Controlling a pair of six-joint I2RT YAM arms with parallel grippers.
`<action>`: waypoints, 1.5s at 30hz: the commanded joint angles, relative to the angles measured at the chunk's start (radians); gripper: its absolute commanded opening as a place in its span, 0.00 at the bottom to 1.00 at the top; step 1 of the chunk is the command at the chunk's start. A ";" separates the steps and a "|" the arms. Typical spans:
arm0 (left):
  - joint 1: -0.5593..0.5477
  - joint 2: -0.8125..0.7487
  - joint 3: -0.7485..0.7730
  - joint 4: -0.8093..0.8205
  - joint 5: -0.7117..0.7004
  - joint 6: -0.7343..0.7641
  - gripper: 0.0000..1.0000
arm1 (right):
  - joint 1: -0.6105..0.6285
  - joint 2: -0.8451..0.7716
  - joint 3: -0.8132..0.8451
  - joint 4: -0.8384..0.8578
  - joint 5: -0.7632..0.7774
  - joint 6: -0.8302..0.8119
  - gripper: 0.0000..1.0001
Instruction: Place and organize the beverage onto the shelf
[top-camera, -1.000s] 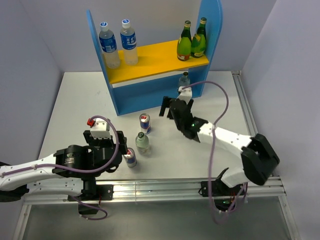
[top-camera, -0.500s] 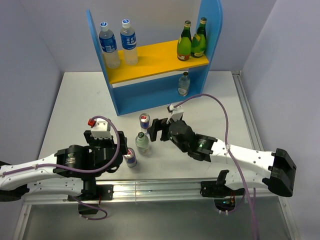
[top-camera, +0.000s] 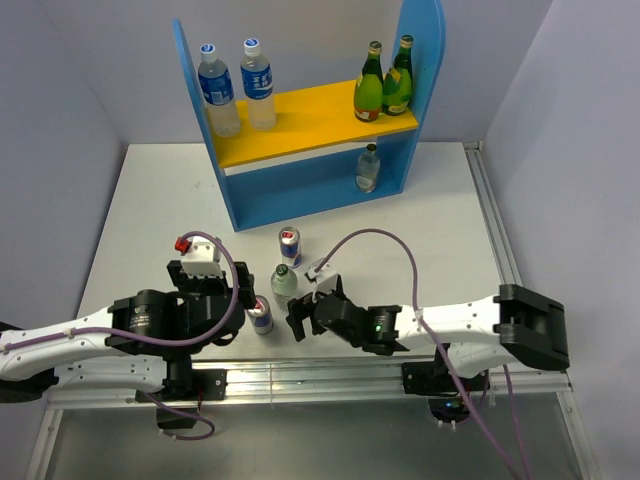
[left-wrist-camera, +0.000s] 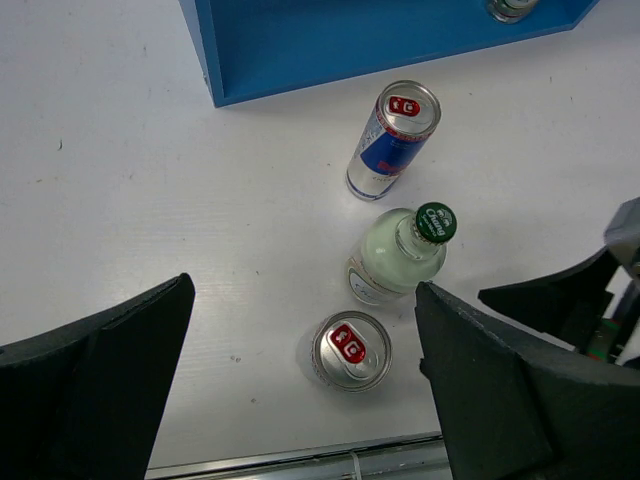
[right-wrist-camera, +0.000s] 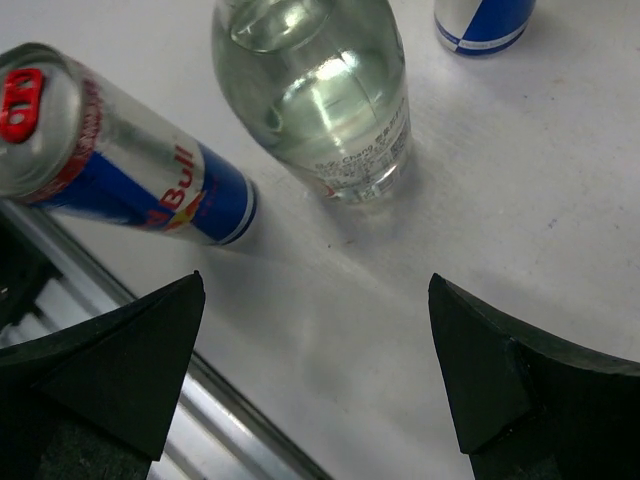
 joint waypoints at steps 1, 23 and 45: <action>-0.010 -0.007 0.035 -0.003 -0.029 -0.007 0.99 | 0.004 0.076 0.006 0.203 0.083 -0.036 1.00; -0.036 -0.002 0.035 -0.015 -0.029 -0.023 0.99 | -0.043 0.487 0.146 0.607 0.390 -0.181 0.99; -0.042 0.004 0.037 -0.020 -0.031 -0.026 0.99 | -0.201 0.279 0.075 0.423 0.576 -0.069 0.00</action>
